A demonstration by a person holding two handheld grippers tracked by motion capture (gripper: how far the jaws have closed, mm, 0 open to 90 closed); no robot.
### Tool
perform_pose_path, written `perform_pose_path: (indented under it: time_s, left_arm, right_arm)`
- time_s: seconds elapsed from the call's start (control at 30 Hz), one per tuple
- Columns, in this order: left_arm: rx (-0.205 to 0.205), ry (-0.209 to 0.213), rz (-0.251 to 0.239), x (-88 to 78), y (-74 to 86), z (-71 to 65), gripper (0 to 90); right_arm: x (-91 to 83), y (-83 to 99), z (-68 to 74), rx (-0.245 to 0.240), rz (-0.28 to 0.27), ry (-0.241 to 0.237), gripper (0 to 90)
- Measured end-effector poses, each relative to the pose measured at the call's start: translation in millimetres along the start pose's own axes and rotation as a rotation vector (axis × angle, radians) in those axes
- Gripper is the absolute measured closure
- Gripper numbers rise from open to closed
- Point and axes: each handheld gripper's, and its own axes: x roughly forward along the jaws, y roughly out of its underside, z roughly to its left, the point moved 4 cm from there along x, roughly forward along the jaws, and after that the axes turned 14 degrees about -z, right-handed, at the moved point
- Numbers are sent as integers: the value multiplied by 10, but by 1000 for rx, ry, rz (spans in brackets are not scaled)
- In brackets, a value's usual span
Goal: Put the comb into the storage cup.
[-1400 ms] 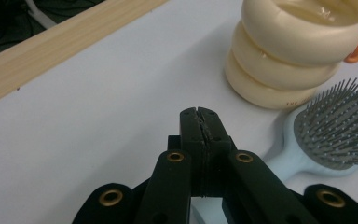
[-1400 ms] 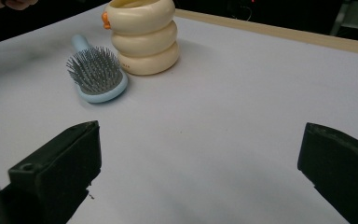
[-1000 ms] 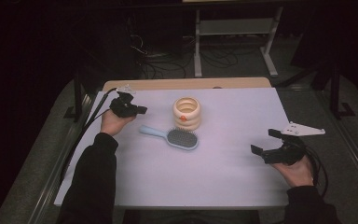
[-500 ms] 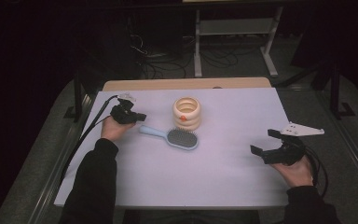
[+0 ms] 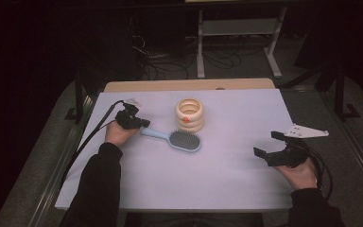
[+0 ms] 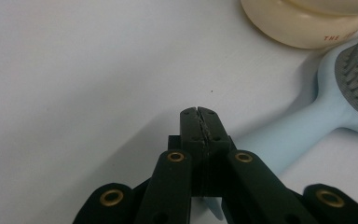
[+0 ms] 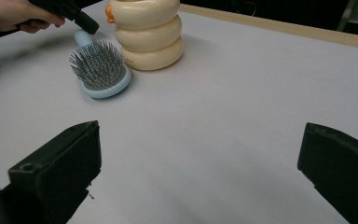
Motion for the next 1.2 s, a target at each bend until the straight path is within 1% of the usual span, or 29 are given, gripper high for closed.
perform_pose_path:
  time_s: [0.1, 0.13, 0.17, 0.2, 0.37, 0.4, 0.5, 0.57, 0.6, 0.73, 0.83, 1.1, 1.2]
  left_arm:
    - [-10, 12, 2, 11, 32, -6, 900]
    - [-8, 13, 13, 25, 55, -13, 900]
    - [-8, 13, 13, 25, 55, -13, 900]
    - [-2, 16, 28, 35, 82, -29, 900]
    - [-1, 31, 11, 7, 111, -79, 900]
    - [-6, 33, -1, 1, 121, -92, 900]
    - [-14, 45, -15, -29, 171, -117, 900]
    - [-15, 53, -15, -37, 196, -134, 900]
    - [-5, 55, -11, -41, 207, -141, 900]
    - [-17, 70, -18, -47, 240, -172, 900]
    - [-11, 81, -22, -80, 260, -204, 900]
    - [33, 98, -13, -192, 304, -295, 900]
    - [32, 114, -17, -227, 308, -323, 900]
  right_arm:
    - [2, 2, 2, -2, 2, -1, 0]
    - [3, 1, 5, 0, 3, -1, 0]
    - [3, 1, 5, -1, 3, -2, 0]
    - [2, 0, 6, -2, 2, -2, 0]
    - [-4, -3, 7, -1, -1, -3, 0]
    - [-4, -4, 8, -2, -1, -3, 0]
    - [-3, -6, 16, -2, -2, -6, 0]
    - [-1, -6, 21, -2, -1, -8, 0]
    - [0, -5, 23, -2, 1, -8, 0]
    - [1, -6, 23, -4, 0, -8, 0]
    - [-4, -8, 21, -4, -2, -7, 0]
    - [-11, -12, 27, -6, -6, -8, 0]
    - [-14, -12, 26, -6, -7, -8, 0]
